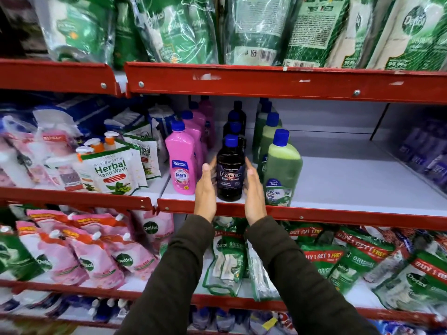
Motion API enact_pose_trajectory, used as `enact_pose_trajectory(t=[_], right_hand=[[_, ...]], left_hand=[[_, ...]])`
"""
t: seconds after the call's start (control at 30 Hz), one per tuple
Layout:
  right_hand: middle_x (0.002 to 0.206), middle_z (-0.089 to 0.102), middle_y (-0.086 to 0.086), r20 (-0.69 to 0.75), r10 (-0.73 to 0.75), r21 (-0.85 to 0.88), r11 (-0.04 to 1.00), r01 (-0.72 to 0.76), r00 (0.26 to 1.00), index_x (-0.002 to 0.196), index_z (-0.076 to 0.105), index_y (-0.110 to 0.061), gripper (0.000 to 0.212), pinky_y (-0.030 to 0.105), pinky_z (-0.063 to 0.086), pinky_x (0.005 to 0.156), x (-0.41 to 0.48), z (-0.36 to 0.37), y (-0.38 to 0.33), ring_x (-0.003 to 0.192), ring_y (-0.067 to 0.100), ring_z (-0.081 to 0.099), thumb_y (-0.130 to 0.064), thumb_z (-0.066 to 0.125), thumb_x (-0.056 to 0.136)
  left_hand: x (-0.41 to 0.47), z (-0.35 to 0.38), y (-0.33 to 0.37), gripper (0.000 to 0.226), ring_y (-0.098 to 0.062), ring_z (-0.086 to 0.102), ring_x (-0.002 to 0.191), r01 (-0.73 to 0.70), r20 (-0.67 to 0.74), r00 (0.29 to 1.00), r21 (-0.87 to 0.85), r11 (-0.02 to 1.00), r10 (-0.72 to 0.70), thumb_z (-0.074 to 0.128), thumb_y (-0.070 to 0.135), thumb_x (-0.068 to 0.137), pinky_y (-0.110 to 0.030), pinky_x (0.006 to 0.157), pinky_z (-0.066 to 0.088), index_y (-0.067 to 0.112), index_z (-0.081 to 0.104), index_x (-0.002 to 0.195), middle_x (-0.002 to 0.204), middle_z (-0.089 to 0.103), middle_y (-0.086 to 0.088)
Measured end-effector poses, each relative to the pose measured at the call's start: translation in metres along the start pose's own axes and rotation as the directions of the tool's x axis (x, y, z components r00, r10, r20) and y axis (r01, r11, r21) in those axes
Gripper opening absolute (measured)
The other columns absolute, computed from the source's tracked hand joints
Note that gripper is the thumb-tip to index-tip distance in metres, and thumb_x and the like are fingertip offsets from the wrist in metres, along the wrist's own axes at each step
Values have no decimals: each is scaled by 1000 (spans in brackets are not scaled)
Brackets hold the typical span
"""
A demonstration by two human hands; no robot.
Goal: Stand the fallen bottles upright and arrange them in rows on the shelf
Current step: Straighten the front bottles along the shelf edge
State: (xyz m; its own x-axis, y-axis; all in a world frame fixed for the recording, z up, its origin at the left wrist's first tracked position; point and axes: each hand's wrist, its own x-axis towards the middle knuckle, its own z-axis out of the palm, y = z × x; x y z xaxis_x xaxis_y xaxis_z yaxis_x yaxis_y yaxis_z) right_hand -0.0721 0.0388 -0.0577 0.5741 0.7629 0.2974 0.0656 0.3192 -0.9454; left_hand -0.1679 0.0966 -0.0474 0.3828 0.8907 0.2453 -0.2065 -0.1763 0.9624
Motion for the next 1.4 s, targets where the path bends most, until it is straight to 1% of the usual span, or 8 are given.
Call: enact_pose_trajectory(t=[0.17, 0.33, 0.5, 0.63, 0.8, 1.0, 1.27, 1.4], right_hand=[[151, 53, -1, -75, -41, -8, 999, 40, 996, 144, 50, -31, 44, 48, 33, 122, -18, -3, 2, 143, 13, 47, -38, 32, 105], [154, 47, -9, -111, -135, -142, 983, 118, 985, 148, 45, -27, 46, 40, 30, 124, -27, 1, 4, 145, 4, 40, -38, 34, 105], [126, 58, -4, -125, -436, -305, 872, 383, 891, 129, 58, -21, 33, 37, 48, 103, -45, 26, 11, 118, 14, 59, -30, 38, 105], [145, 50, -10, 178, -258, -300, 905, 302, 950, 143, 48, -28, 47, 18, 33, 115, -42, 76, 17, 136, -2, 45, -47, 33, 103], [162, 27, -8, 134, 50, -26, 999, -47, 990, 158, 20, -29, 54, 35, 27, 123, 2, 120, 10, 143, 3, 34, -41, 29, 106], [149, 48, -5, 125, 39, 7, 999, -40, 991, 154, 35, -24, 49, 11, 47, 102, 4, 119, 19, 120, -14, 55, -35, 34, 106], [159, 39, -12, 156, 0, -78, 997, 13, 988, 153, 34, -36, 56, 37, 30, 124, -25, 113, 15, 147, 4, 37, -50, 39, 100], [149, 45, -24, 22, -140, -137, 980, 142, 990, 144, 44, -41, 49, 14, 30, 115, -50, 100, 16, 140, -8, 40, -56, 38, 98]], left_hand=[[-13, -9, -7, 48, 12, 58, 119, -40, -34, 999, 4, 999, 40, 25, 68, 94, -8, 96, 47, 49, 54, 128, 131, 63, 15], [-20, -15, -6, 49, 5, 48, 135, -107, 24, 994, 50, 993, 106, 29, 62, 95, -29, 119, 36, 46, 48, 137, 142, 56, 18], [-14, -44, -7, 55, 1, 34, 144, -237, -250, 932, 128, 963, 262, 28, 54, 99, -25, 118, 27, 34, 41, 147, 155, 40, 13], [10, -78, -6, 73, 2, 19, 149, -127, -224, 962, 124, 984, 153, 21, 68, 92, -35, 127, 16, 33, 25, 155, 163, 23, 15], [39, -102, 1, 63, -16, 46, 142, -3, -5, 1000, -11, 1000, 3, 18, 57, 102, -47, 123, 32, 24, 33, 153, 155, 47, -5], [26, -115, 1, 57, -11, 50, 136, -25, -11, 1000, 80, 997, 25, 21, 55, 103, -43, 119, 38, 30, 38, 151, 149, 52, -1], [-3, -115, 1, 60, 22, 48, 123, -115, -57, 991, 139, 984, 124, 25, 60, 98, -3, 100, 39, 34, 38, 151, 146, 48, 11], [-19, -102, 2, 59, -11, 32, 146, -145, -259, 936, 331, 932, 238, 27, 62, 97, -32, 119, 25, 36, 37, 148, 154, 38, 0]])
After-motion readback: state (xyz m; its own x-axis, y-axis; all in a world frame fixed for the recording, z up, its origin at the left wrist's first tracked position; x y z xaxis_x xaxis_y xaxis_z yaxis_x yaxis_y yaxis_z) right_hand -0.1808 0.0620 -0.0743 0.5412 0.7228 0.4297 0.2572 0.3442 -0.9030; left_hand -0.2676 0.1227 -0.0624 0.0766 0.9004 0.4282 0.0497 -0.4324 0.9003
